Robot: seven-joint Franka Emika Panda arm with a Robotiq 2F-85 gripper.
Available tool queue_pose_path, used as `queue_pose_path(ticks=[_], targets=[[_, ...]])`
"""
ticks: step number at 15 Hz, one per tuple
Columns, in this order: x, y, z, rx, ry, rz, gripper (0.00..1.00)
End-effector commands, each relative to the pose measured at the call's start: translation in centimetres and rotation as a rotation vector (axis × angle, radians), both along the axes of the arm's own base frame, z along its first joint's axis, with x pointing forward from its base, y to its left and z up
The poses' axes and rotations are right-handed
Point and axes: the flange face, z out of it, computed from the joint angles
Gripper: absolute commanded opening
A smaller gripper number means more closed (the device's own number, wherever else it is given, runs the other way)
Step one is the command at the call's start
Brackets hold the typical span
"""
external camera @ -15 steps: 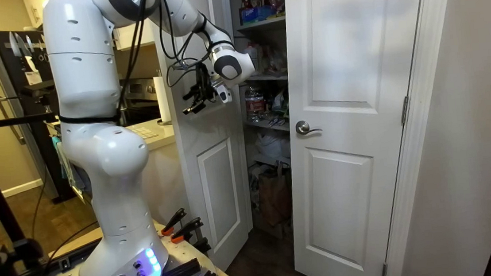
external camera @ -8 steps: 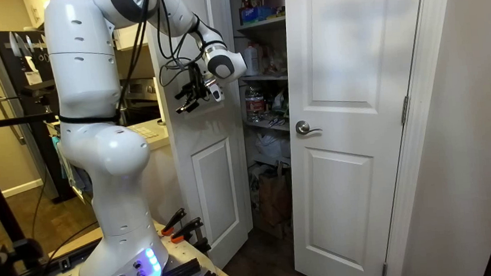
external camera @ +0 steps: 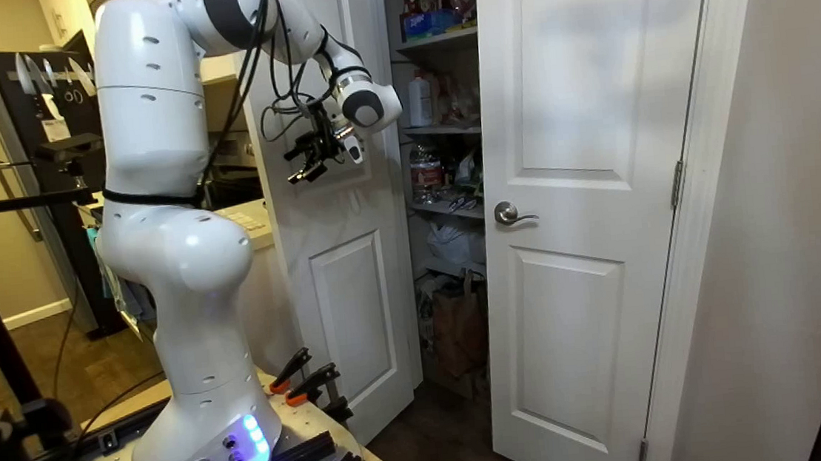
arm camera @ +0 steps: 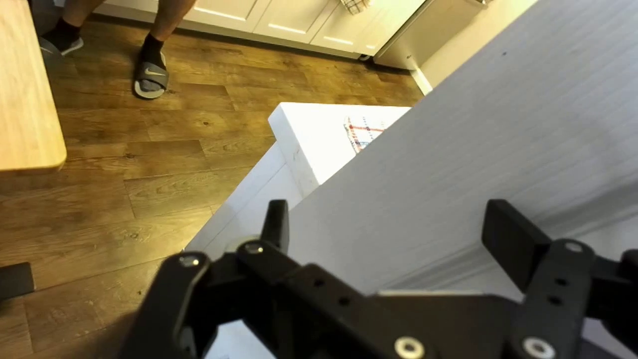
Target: Open the door
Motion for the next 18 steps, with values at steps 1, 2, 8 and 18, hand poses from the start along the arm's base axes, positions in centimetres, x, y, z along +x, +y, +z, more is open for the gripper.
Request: queue_pose_path(ticks=[1, 2, 8, 18], targets=[[1.4, 0.7, 0.2, 0.053, -0.001, 0.034, 1.00], [1.8, 0.5, 0.2, 0.055, -0.002, 0.025, 1.00], [3.1, -5.8, -0.3, 0.031, 0.010, -0.139, 1.00], [4.4, -12.6, -1.3, 0.032, 0.050, -0.292, 1.00]])
